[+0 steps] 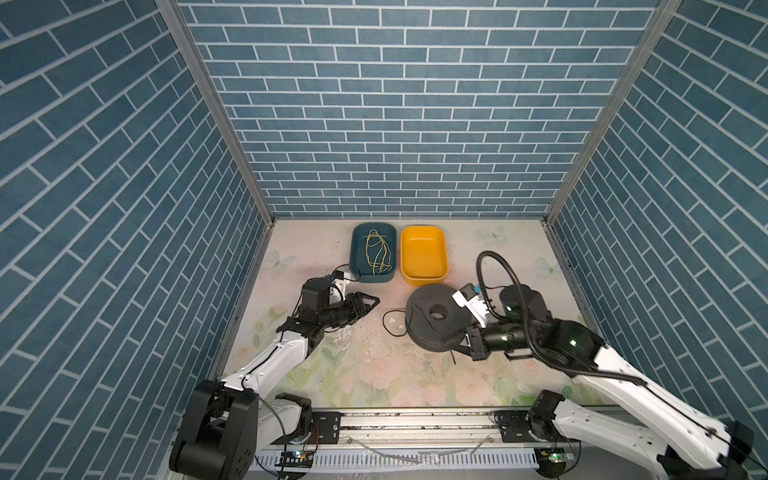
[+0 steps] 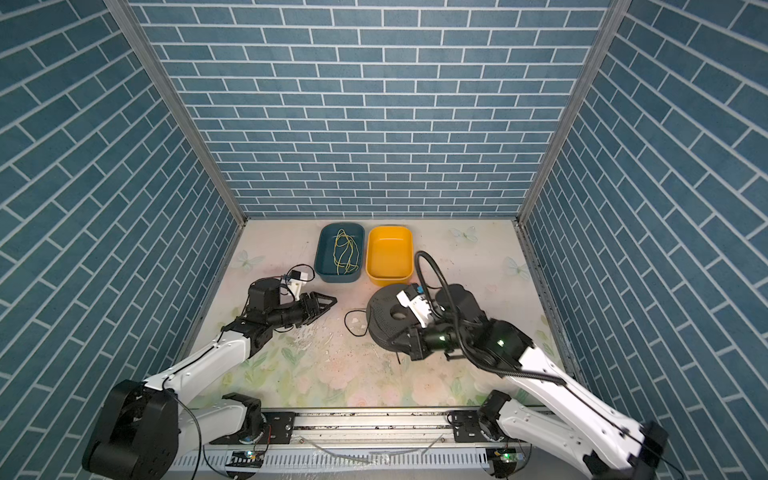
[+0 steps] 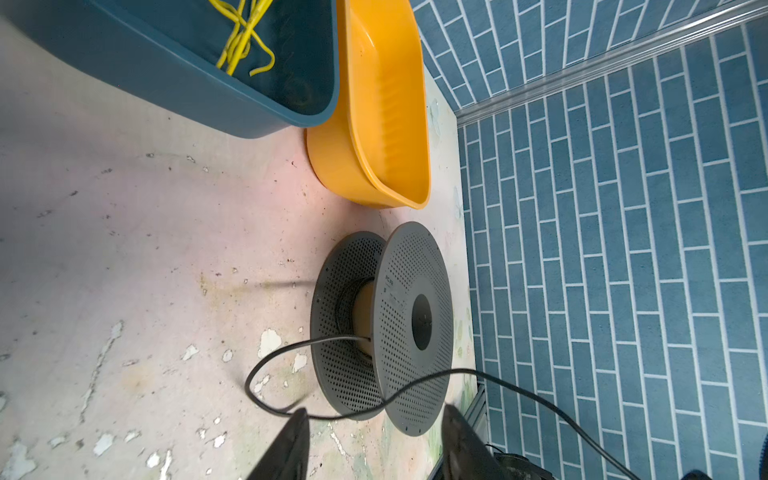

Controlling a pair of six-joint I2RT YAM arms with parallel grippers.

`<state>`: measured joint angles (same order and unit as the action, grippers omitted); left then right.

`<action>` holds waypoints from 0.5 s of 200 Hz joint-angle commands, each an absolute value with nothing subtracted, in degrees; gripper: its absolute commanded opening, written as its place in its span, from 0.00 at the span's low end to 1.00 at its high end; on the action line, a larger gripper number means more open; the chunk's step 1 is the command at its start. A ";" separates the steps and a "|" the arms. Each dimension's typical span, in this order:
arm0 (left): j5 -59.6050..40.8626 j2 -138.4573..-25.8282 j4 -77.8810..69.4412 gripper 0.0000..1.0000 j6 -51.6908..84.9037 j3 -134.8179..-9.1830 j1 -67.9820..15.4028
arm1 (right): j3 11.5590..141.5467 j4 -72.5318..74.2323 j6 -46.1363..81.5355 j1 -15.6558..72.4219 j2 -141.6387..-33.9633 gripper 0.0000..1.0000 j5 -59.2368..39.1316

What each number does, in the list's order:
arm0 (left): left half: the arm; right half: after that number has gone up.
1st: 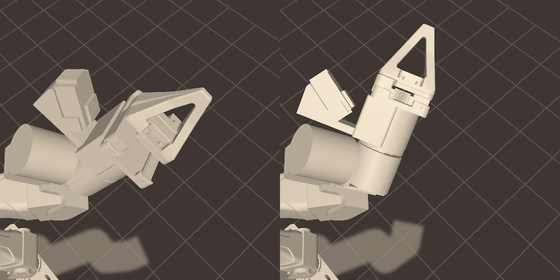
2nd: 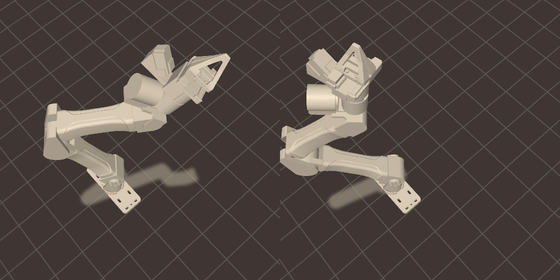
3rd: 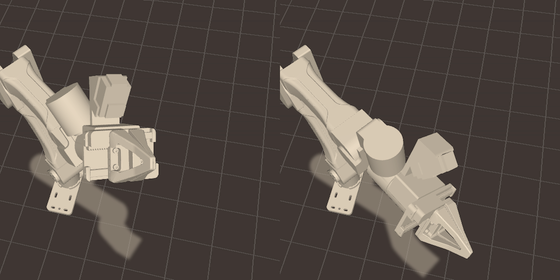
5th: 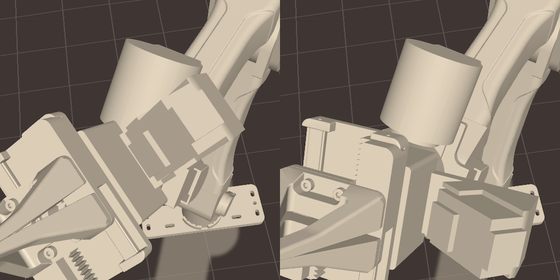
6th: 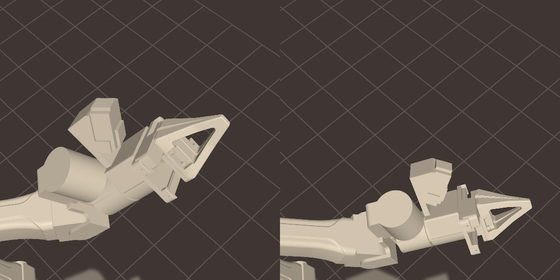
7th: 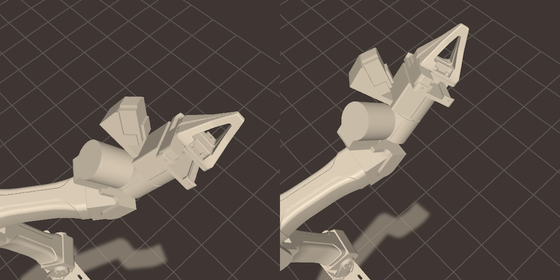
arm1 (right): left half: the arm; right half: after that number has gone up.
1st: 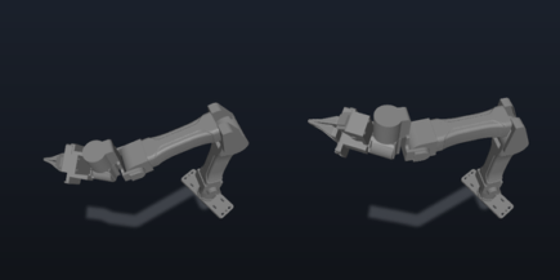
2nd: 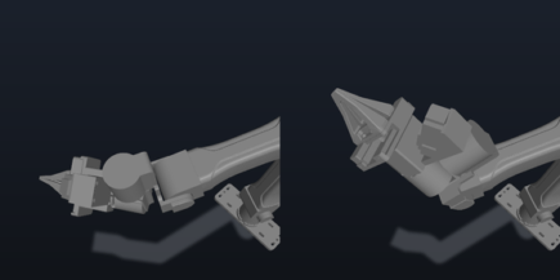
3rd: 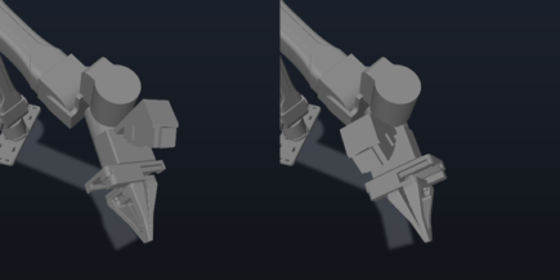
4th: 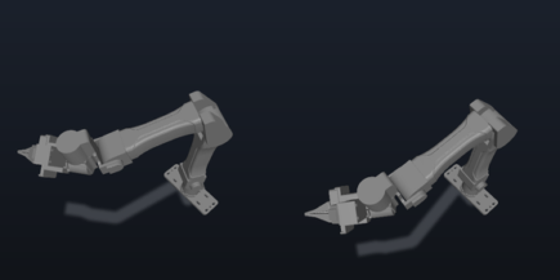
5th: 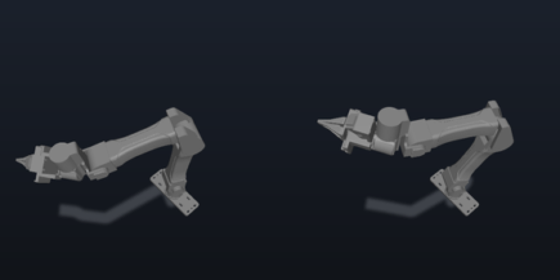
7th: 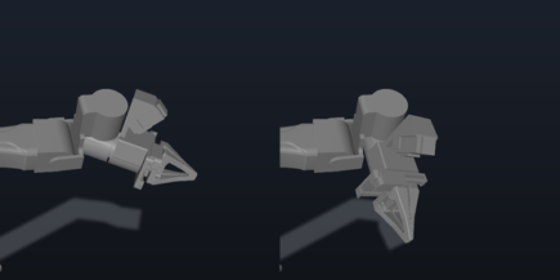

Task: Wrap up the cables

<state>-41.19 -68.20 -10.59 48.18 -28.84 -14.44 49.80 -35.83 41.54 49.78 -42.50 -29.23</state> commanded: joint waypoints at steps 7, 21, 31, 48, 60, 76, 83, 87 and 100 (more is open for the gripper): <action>-41.82 -72.82 -13.33 0.52 47.93 -32.11 -14.44 | 48.75 -51.61 52.66 49.91 -34.91 0.00 -17.36; -41.68 -74.75 -13.62 0.51 47.87 -33.64 -15.07 | 48.83 -56.73 55.09 49.91 -32.99 0.00 -14.33; -41.52 -75.89 -13.62 0.51 47.90 -34.59 -15.61 | 48.52 -61.40 57.33 49.78 -31.96 0.00 -11.56; -41.24 -77.47 -13.68 0.51 47.69 -35.54 -16.37 | 49.01 -70.77 60.99 49.57 -30.54 0.00 -6.45; -41.13 -78.59 -14.00 0.51 47.55 -35.92 -16.54 | 50.27 -76.55 62.91 49.47 -29.66 0.00 -0.51; -41.12 -79.96 -15.05 0.51 47.97 -36.41 -16.78 | 52.23 -80.97 63.27 49.31 -29.80 0.00 6.36; -41.17 -80.49 -15.43 0.51 47.99 -36.71 -16.83 | 53.34 -82.82 63.08 49.10 -31.37 0.00 9.56; -41.21 -80.77 -15.49 0.51 48.05 -36.94 -16.98 | 54.15 -83.54 62.76 48.92 -32.65 0.00 11.14; -41.12 -81.32 -15.56 0.51 47.94 -37.54 -17.22 | 56.56 -83.62 60.72 47.89 -37.66 0.00 14.90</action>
<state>-41.19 -80.20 -13.89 48.21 -35.68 -16.56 51.13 -75.26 59.40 49.19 -31.33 1.37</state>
